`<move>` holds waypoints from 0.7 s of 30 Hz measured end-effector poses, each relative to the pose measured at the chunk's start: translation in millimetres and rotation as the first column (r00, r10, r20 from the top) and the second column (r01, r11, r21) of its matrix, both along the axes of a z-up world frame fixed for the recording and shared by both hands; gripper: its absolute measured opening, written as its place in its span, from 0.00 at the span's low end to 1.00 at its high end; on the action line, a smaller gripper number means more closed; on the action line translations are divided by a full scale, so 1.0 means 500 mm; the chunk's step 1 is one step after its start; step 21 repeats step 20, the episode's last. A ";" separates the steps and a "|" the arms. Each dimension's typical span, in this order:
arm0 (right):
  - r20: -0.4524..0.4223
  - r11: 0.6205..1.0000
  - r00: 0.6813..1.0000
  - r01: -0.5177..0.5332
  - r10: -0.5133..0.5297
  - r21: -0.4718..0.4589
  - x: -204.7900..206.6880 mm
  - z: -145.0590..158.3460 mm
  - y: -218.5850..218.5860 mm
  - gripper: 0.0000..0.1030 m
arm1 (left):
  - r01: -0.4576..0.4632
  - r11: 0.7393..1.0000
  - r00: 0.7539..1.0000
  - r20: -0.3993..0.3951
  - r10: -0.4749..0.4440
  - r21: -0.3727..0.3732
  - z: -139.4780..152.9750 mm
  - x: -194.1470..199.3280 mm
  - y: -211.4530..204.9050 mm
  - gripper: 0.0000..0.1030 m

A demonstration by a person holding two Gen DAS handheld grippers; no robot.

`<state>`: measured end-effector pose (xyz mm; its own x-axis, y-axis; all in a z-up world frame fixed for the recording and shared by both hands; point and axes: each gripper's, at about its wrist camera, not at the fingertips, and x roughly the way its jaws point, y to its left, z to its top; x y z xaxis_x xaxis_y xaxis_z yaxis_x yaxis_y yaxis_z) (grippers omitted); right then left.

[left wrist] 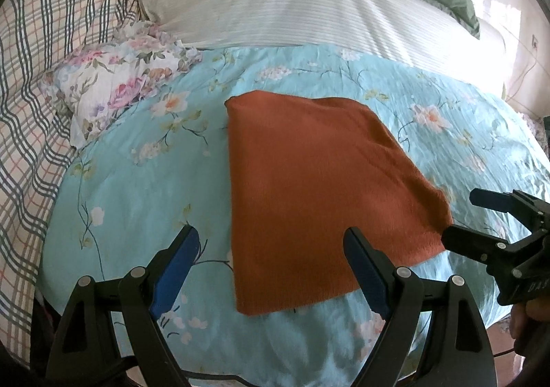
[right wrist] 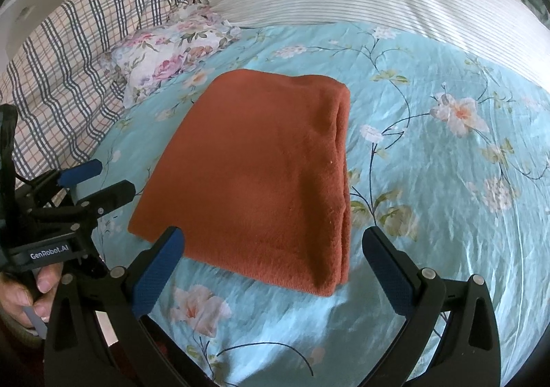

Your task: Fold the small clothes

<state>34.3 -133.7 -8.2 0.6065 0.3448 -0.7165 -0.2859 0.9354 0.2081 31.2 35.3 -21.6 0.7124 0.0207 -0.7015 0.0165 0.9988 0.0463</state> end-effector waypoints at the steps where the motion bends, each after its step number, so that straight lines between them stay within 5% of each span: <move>1: 0.001 1.000 1.000 0.002 -0.002 0.000 -0.001 0.000 0.003 1.00 | -0.001 1.000 1.000 0.000 0.001 0.004 0.000 0.001 -0.002 0.84; 21: -0.027 1.000 1.000 -0.011 0.011 0.018 0.029 -0.025 0.019 1.00 | -0.009 1.000 1.000 -0.009 0.009 0.021 -0.006 0.018 -0.004 0.88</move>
